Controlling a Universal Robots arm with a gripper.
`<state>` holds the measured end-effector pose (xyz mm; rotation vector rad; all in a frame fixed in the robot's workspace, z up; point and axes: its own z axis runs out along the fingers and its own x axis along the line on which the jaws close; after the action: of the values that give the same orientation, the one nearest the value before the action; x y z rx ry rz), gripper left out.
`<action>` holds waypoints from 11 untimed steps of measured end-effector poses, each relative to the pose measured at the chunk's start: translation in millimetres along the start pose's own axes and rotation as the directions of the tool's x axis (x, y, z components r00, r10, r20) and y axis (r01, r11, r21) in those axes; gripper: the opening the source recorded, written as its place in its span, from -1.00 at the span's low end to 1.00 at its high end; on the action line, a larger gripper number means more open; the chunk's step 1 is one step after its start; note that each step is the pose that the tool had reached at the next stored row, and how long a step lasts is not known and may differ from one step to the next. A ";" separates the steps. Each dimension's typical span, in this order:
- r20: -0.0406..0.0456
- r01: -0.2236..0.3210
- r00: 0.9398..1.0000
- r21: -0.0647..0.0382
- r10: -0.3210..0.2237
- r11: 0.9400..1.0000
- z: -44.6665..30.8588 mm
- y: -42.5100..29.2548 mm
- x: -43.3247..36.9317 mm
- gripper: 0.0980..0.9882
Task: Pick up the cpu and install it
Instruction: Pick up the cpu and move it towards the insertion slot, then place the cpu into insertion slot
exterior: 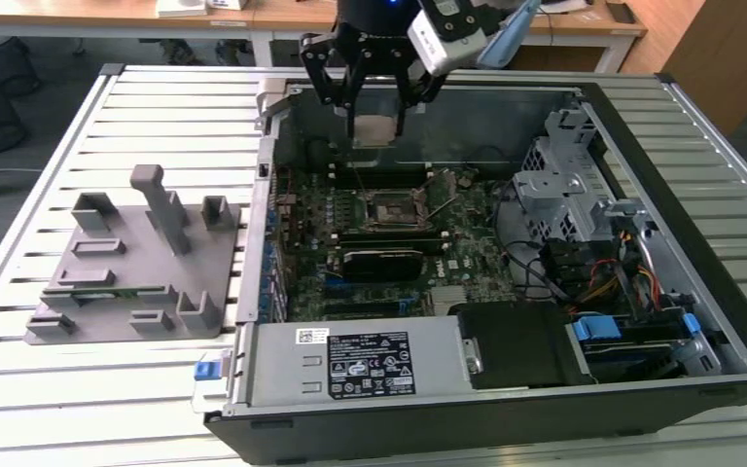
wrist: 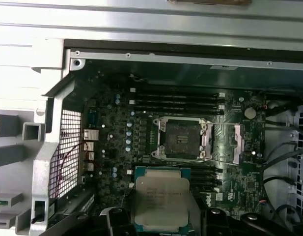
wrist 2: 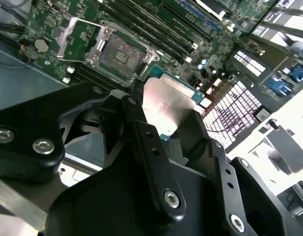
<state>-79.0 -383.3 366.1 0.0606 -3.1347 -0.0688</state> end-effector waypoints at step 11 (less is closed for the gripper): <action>0.002 -0.002 1.000 0.001 0.002 1.000 0.9 1.5 -21.0 -0.03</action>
<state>-58.1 -381.0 365.1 0.0573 -3.1371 -0.0677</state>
